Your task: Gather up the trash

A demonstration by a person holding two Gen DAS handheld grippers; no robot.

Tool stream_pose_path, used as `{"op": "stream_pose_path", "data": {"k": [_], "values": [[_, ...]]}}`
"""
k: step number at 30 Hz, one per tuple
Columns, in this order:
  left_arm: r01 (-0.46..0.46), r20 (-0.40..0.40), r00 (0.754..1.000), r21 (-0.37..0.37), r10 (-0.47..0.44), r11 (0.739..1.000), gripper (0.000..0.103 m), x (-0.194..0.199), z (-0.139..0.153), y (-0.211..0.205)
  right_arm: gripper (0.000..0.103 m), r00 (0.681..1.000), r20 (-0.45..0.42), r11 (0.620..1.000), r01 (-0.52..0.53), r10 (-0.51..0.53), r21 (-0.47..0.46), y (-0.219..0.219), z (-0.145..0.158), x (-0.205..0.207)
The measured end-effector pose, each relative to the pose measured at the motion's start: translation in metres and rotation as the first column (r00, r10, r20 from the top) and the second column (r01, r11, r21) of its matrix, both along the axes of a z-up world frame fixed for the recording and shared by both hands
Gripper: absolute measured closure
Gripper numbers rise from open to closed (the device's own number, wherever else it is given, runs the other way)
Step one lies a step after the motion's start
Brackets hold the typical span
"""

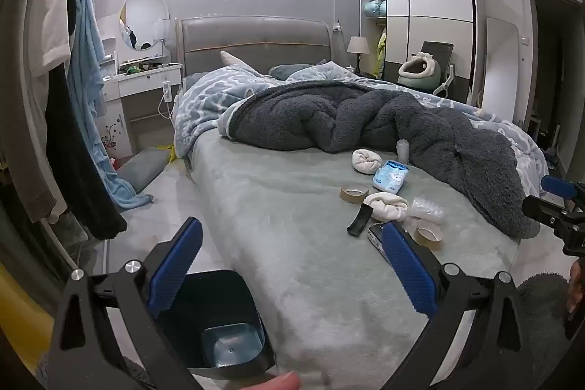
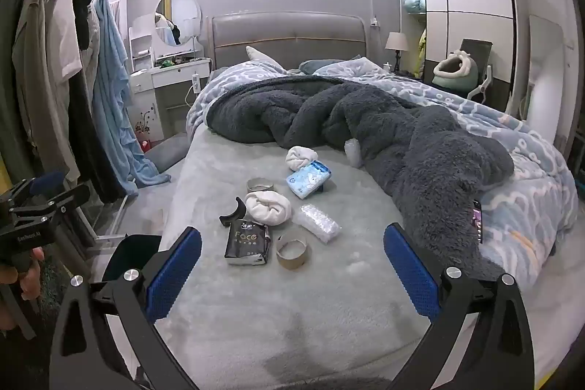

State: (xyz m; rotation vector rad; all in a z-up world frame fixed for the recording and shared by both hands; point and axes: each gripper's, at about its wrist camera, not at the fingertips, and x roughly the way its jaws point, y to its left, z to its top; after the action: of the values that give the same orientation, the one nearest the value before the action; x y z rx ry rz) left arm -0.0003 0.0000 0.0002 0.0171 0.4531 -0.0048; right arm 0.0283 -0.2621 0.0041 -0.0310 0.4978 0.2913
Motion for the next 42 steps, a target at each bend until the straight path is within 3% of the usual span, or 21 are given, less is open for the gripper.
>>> {"op": "stream_pose_path", "data": {"k": [42], "values": [[0.0,0.012,1.0,0.0,0.0,1.0,0.003,-0.003,-0.001,0.007,0.002,1.0,0.002,1.0,-0.001,0.001,-0.017,0.002,-0.001,0.0]]}}
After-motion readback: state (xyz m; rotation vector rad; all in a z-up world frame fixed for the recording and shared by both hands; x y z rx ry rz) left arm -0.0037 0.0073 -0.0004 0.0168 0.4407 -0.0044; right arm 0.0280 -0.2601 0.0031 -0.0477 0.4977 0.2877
